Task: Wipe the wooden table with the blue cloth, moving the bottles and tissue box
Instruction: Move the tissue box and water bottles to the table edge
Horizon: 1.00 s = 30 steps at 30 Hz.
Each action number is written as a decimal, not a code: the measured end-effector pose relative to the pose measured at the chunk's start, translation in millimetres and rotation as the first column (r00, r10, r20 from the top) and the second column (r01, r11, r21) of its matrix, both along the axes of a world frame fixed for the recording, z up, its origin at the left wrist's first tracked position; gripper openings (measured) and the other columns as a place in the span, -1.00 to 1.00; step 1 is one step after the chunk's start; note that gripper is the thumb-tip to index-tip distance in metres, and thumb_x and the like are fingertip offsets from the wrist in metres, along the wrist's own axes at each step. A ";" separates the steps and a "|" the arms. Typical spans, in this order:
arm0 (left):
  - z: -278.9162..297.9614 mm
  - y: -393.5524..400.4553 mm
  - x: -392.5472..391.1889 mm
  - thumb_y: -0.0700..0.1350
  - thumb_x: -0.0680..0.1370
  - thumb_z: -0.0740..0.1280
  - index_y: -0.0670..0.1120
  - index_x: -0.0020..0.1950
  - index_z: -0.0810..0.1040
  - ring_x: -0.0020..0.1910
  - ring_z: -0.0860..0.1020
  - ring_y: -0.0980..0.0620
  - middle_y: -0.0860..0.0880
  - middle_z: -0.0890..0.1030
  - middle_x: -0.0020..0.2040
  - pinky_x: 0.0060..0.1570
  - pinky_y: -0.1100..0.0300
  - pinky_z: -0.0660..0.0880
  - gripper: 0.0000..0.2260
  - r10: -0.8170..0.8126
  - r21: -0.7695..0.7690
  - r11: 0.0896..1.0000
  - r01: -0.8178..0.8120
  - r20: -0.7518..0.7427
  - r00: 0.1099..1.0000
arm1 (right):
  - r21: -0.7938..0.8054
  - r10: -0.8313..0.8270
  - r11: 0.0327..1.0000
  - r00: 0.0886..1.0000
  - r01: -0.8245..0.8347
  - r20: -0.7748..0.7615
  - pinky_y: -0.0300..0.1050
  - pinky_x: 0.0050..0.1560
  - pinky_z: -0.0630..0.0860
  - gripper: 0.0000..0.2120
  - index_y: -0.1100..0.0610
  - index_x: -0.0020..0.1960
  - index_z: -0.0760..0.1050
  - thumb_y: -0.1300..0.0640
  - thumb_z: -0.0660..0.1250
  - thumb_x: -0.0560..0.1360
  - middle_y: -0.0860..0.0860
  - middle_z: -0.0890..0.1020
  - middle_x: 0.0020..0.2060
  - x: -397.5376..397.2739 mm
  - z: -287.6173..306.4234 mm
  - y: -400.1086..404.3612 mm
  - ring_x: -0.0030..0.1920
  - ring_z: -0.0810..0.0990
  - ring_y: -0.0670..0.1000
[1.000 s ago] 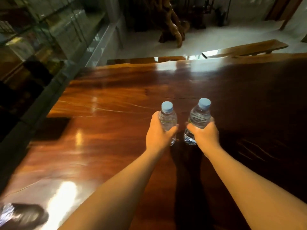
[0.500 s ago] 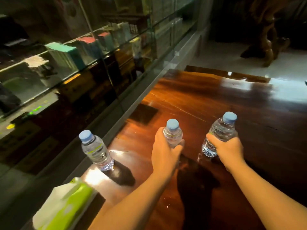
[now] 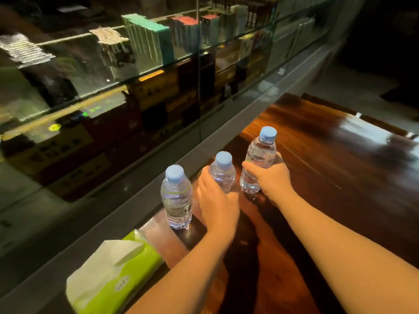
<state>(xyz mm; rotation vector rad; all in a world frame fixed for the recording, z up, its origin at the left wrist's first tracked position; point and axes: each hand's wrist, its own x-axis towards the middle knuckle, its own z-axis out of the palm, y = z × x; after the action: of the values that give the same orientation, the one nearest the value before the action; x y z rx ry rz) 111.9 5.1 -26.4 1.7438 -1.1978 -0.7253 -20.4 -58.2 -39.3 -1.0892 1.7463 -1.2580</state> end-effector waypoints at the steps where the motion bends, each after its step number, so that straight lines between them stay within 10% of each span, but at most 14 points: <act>1: -0.8 -3.1 0.5 -0.09 0.40 0.43 -0.02 0.38 0.28 0.31 0.42 -0.12 -0.06 0.45 0.31 0.29 -0.11 0.39 -0.40 0.003 -0.001 1.000 -0.003 0.004 1.000 | 0.002 0.011 1.000 1.000 -0.011 -0.008 -0.10 0.03 0.50 -0.38 -0.09 0.16 0.44 -0.07 0.58 0.16 -0.15 0.61 -0.04 4.3 -0.8 -6.0 -0.04 0.61 -0.12; 21: -16.5 -14.1 -1.9 -0.12 0.41 0.46 -0.09 0.50 0.15 0.45 0.30 -0.10 -0.11 0.35 0.45 0.40 -0.12 0.28 -0.25 0.092 0.010 0.996 -0.092 -0.039 0.995 | 0.071 0.084 0.994 0.995 -0.087 0.049 -0.16 -0.05 0.53 -0.37 -0.15 0.16 0.36 0.00 0.58 0.18 -0.18 0.60 -0.06 20.7 -17.4 -42.7 0.00 0.61 -0.08; 26: -25.3 22.6 -5.1 -0.04 0.49 0.37 -0.10 0.51 0.13 0.44 0.31 -0.14 -0.14 0.35 0.46 0.37 -0.11 0.32 -0.33 0.070 0.146 0.988 -0.053 -0.118 0.991 | 0.215 0.118 0.970 0.993 -0.111 -0.020 0.03 0.26 0.40 -0.08 0.01 0.52 0.13 -0.03 0.54 0.30 0.05 0.42 0.40 12.5 -13.8 -19.9 0.35 0.43 0.12; 30: -20.2 56.9 -4.2 0.02 0.55 0.27 -0.12 0.43 0.29 0.33 0.42 -0.18 -0.17 0.45 0.37 0.29 -0.05 0.37 -0.51 -0.048 0.227 0.973 0.031 0.071 0.996 | 0.238 0.117 0.970 0.949 -0.046 -0.293 0.08 0.35 0.30 -0.24 0.00 0.53 0.13 -0.18 0.35 0.44 0.06 0.29 0.50 -7.1 9.4 18.2 0.45 0.29 0.14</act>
<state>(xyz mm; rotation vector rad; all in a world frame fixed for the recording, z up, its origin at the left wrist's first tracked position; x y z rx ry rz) 107.7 62.0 -46.6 1.9537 -1.2441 -0.8530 -27.5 -39.9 -29.9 -1.2545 1.9946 -0.8433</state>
